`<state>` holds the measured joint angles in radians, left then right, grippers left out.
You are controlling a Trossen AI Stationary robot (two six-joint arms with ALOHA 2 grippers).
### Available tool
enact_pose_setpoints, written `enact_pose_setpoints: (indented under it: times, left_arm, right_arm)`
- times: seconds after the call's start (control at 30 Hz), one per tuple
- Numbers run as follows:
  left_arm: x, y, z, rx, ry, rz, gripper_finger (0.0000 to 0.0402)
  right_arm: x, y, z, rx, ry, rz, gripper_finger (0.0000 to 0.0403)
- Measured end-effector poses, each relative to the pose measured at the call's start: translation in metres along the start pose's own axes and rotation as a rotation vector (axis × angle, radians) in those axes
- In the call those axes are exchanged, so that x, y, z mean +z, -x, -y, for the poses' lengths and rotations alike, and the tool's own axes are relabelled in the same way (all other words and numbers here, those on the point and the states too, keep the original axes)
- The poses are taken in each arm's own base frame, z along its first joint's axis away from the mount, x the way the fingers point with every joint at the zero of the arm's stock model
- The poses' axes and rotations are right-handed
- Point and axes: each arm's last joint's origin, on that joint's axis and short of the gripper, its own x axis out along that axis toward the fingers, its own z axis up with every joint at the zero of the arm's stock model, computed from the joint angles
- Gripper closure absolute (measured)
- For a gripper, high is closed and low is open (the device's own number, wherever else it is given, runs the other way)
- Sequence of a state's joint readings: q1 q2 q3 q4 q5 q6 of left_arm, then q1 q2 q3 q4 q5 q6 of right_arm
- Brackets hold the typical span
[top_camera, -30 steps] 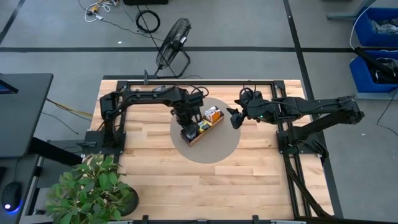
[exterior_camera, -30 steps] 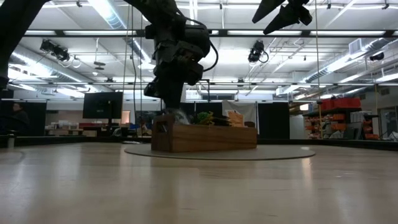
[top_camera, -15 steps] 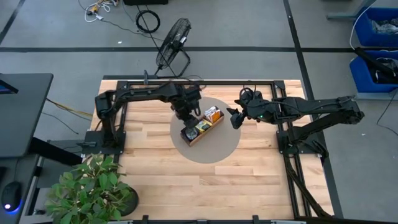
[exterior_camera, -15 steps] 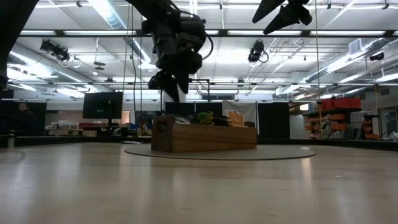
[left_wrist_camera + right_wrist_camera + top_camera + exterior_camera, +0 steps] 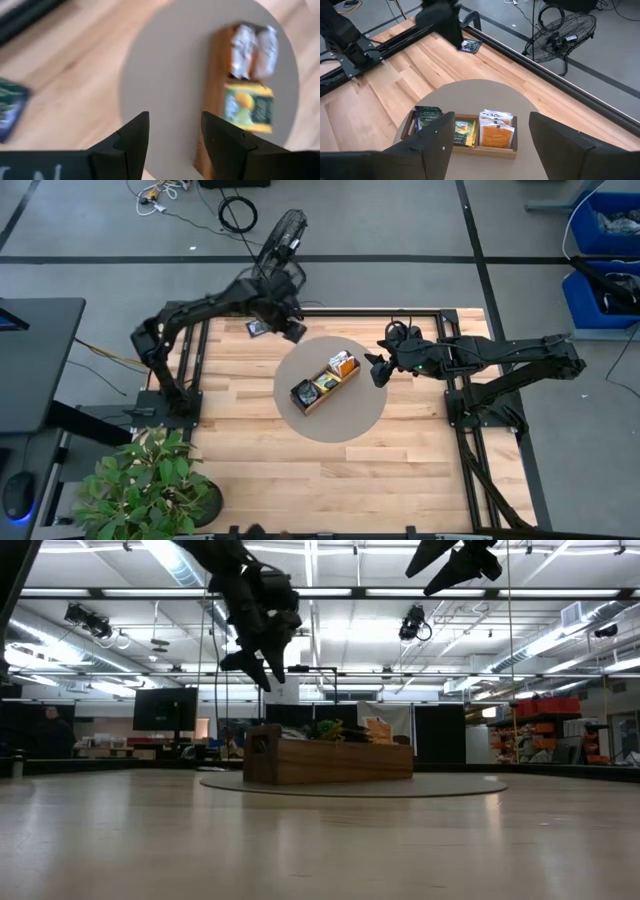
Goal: Pick & Place Tea
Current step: Put the black tea bag into the left section of the wooden organizer
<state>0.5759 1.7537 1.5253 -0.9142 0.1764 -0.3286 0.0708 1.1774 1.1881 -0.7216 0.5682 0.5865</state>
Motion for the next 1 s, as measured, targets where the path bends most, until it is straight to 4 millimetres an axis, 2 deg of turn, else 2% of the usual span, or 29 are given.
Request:
enact_pose_setpoints:
  times: [0.2,0.4,0.53,0.77,1.0]
  left_arm:
    - [0.015,0.003,-0.048,0.117,0.123,0.057,0.0216]
    - [0.009,-0.009,-0.086,0.186,0.301,0.073,0.0222]
    - [0.001,-0.022,-0.09,0.21,0.33,0.077,0.0224]
    - [0.001,-0.036,-0.079,0.291,0.279,0.121,0.0225]
    - [-0.002,-0.064,-0.083,0.325,0.304,0.048,0.0225]
  right_arm:
    - [0.0,0.0,0.0,-0.001,0.002,-0.002,0.014]
    - [0.0,0.0,0.0,-0.003,0.014,-0.004,0.014]
    - [0.0,-0.001,0.001,-0.007,0.028,-0.004,0.014]
    - [0.0,-0.002,0.004,-0.013,0.049,-0.015,0.014]
    - [0.0,-0.003,0.005,-0.002,0.076,-0.039,0.014]
